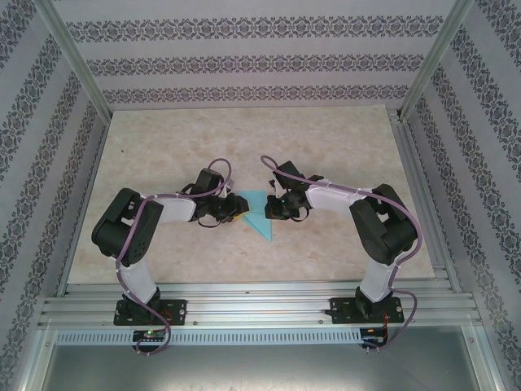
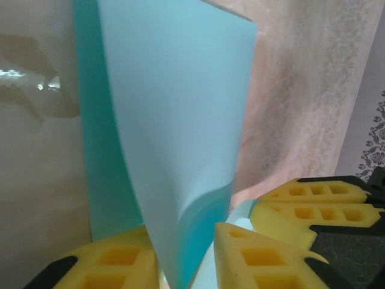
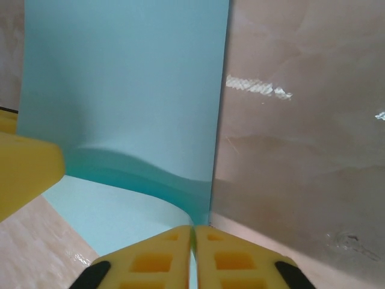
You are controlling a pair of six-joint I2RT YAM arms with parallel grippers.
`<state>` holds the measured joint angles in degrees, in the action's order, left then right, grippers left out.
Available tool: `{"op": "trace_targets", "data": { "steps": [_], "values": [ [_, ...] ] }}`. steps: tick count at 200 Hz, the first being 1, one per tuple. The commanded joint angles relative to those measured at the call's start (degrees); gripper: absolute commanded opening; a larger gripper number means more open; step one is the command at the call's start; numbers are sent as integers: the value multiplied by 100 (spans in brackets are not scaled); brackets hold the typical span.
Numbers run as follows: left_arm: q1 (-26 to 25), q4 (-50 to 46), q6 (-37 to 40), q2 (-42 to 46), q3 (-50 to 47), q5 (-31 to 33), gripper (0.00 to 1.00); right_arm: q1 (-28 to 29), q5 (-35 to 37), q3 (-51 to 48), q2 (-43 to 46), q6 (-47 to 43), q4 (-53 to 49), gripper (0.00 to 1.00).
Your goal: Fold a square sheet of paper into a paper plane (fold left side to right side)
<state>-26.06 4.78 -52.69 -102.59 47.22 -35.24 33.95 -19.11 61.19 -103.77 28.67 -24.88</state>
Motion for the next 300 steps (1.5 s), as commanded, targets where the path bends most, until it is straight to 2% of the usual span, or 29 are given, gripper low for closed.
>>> {"op": "trace_targets", "data": {
  "steps": [1,30,52,91,119,156,217,269,300],
  "values": [
    [-67,229,-14,47,99,95,18,-75,233,95,313,-129,-76,18],
    [-65,-25,96,210,95,175,12,34,655,8,843,-281,-294,29],
    [-72,-77,101,257,68,178,11,430,959,-147,1066,-334,-250,33],
    [-69,-80,41,230,67,143,10,1201,1552,-277,823,-260,113,39],
    [-70,-202,74,196,120,100,10,1547,2218,-36,512,-354,-86,42],
    [-68,-267,76,169,173,64,9,1846,2717,226,129,-434,-378,42],
    [-76,-330,83,122,250,-9,9,1988,2958,391,-156,-494,-510,39],
    [-71,-381,92,92,308,-31,10,2000,2947,358,-276,-467,-526,29],
    [-66,-489,188,141,375,-28,17,2000,2892,283,-251,-429,-474,21]
  ]
}}
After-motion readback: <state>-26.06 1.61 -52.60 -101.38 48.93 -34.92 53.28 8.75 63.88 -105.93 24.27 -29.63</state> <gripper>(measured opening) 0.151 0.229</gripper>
